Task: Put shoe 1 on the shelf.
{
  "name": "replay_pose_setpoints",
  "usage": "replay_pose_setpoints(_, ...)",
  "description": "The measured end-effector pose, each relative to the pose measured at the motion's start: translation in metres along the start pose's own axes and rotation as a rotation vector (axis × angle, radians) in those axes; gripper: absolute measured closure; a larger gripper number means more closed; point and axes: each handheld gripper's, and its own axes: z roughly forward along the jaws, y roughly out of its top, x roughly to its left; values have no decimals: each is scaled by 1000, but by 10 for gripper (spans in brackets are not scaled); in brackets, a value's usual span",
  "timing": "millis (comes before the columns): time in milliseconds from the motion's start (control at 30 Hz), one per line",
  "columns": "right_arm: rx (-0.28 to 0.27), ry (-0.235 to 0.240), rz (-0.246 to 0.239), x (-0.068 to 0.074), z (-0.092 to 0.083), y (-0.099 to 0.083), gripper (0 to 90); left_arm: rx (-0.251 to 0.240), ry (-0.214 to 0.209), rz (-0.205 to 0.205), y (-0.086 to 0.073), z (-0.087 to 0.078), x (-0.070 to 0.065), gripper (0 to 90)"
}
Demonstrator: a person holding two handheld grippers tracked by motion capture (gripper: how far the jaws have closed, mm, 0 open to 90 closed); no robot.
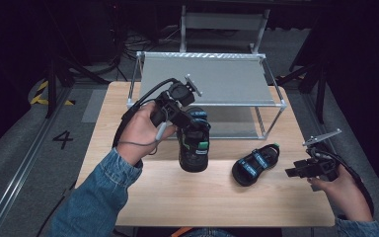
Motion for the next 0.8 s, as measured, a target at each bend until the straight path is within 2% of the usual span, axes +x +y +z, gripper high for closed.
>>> replay_pose_setpoints(167, 6, -1, -3, 1, 2, 0, 447, -18, 7, 15, 9, -10, 4, 694)
replay_pose_setpoints(200, 4, 0, -1, 1, 2, 0, 447, -22, 4, 5, 10, -11, 5, 694)
replay_pose_setpoints(400, 1, -3, 4, 0, 0, -3, 447, -38, 9, 8, 20, -20, 14, 695)
replay_pose_setpoints(667, -6, -3, -1, 4, -1, -2, 448, -72, 30, 30, 37, -29, 32, 698)
replay_pose_setpoints(800, -1, 1, -4, 5, 0, -1, 448, -80, 26, 29, 44, -30, 42, 698)
